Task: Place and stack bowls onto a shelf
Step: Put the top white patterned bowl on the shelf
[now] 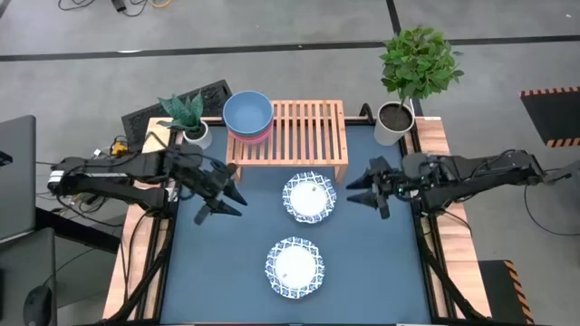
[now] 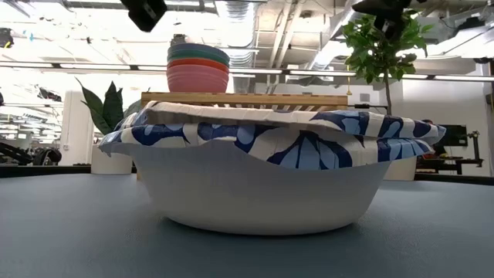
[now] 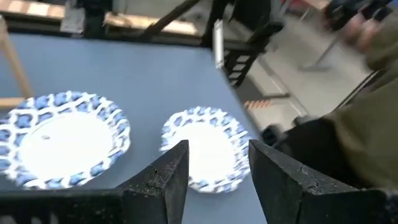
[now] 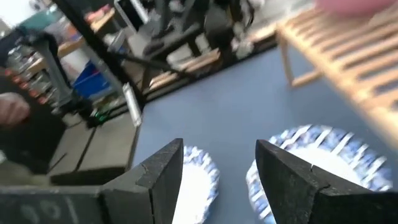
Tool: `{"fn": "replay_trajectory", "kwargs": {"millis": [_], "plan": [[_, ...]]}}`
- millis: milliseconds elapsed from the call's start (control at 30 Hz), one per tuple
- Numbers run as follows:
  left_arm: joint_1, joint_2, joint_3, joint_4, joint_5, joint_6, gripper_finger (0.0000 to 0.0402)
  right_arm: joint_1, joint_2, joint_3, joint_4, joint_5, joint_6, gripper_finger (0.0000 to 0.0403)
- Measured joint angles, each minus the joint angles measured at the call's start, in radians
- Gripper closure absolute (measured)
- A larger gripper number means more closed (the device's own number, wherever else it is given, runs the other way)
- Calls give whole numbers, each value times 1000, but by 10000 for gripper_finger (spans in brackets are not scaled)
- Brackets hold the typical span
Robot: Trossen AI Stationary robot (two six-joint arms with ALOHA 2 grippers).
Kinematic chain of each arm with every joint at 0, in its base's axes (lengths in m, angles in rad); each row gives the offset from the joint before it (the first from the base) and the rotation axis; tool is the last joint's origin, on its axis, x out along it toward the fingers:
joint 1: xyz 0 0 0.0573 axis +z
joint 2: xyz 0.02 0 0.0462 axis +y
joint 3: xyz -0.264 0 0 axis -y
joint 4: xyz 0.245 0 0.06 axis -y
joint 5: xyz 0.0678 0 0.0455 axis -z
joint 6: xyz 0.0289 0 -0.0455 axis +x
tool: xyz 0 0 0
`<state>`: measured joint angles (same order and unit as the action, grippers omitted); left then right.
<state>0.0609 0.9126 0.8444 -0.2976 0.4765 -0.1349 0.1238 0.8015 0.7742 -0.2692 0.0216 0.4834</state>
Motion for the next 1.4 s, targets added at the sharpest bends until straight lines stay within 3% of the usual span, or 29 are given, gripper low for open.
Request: {"fn": "replay_trajectory", "kwargs": {"millis": [233,400,567,767,1033,1400], "plan": [[-78,121,0,24,-173,161,252,87,64,0,-2,7,52,177],[-140,219,0,110,-359,275,252,137,121,0,-41,51,111,177],[-189,333,0,178,-452,392,252,188,179,0,-92,63,177,177],[-198,475,0,277,-486,426,252,235,230,0,-96,63,218,177],[-191,637,0,438,-569,603,252,272,248,0,-98,111,250,177],[-141,774,56,451,-571,640,252,289,247,0,-92,133,277,177]]}}
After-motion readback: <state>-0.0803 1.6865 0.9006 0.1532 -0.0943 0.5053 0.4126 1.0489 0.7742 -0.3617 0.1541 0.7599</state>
